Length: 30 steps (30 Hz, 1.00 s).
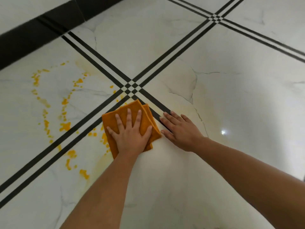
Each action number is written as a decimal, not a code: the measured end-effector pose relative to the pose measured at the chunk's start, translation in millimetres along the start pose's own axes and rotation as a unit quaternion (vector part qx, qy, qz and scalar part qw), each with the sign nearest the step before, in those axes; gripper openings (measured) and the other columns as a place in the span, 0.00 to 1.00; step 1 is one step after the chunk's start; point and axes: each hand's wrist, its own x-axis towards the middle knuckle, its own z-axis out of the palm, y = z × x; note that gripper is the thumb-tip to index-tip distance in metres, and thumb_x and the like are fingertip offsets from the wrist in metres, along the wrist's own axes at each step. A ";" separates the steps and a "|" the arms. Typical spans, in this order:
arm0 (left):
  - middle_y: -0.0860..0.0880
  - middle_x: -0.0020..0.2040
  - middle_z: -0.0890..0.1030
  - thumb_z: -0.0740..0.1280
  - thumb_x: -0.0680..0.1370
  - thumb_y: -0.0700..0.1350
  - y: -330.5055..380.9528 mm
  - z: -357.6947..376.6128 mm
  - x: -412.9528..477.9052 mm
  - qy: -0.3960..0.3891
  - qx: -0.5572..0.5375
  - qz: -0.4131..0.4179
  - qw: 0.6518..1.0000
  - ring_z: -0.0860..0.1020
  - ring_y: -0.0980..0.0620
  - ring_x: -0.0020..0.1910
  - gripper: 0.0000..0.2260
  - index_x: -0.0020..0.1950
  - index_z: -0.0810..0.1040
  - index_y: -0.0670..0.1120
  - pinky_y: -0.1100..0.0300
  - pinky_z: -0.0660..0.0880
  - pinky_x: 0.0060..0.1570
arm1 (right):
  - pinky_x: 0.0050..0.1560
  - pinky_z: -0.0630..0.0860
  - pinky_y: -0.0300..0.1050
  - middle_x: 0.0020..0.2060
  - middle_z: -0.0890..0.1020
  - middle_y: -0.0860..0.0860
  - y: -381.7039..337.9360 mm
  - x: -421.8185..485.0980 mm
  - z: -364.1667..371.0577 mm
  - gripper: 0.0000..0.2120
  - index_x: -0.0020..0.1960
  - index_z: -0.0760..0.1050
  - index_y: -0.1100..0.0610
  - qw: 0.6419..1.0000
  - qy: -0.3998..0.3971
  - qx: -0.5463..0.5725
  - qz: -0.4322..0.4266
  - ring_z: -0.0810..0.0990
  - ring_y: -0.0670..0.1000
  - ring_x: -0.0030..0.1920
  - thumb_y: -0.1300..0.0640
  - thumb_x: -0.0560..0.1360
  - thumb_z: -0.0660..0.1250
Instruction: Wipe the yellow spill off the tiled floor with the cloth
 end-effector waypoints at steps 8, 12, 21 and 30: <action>0.50 0.77 0.42 0.42 0.73 0.71 -18.2 -13.4 69.8 0.017 -0.038 -0.031 0.999 0.38 0.37 0.74 0.33 0.75 0.38 0.60 0.29 0.42 0.65 | 0.72 0.37 0.47 0.77 0.48 0.46 -29.4 36.9 14.4 0.26 0.76 0.48 0.47 0.986 0.086 0.078 0.116 0.41 0.47 0.76 0.41 0.80 0.43; 0.51 0.77 0.39 0.35 0.69 0.73 -38.4 -4.6 42.1 0.013 0.038 0.139 0.989 0.37 0.39 0.74 0.34 0.72 0.32 0.63 0.31 0.39 0.65 | 0.72 0.38 0.47 0.77 0.50 0.47 -28.8 41.2 7.5 0.28 0.76 0.49 0.47 0.987 0.081 0.056 0.129 0.42 0.48 0.76 0.40 0.79 0.39; 0.51 0.77 0.43 0.39 0.71 0.72 -67.5 -11.7 71.6 0.039 0.035 0.132 0.990 0.40 0.39 0.75 0.33 0.73 0.37 0.62 0.31 0.40 0.66 | 0.73 0.39 0.48 0.77 0.49 0.47 -53.6 78.1 -2.4 0.26 0.77 0.47 0.48 0.984 0.089 0.087 0.130 0.42 0.47 0.76 0.42 0.80 0.43; 0.52 0.77 0.43 0.40 0.72 0.72 -88.4 -19.5 95.7 0.047 0.021 0.082 0.995 0.40 0.39 0.74 0.33 0.74 0.38 0.62 0.30 0.42 0.66 | 0.72 0.36 0.45 0.77 0.45 0.46 -68.0 79.1 4.9 0.27 0.77 0.44 0.47 0.983 0.088 0.074 0.141 0.39 0.47 0.75 0.41 0.80 0.42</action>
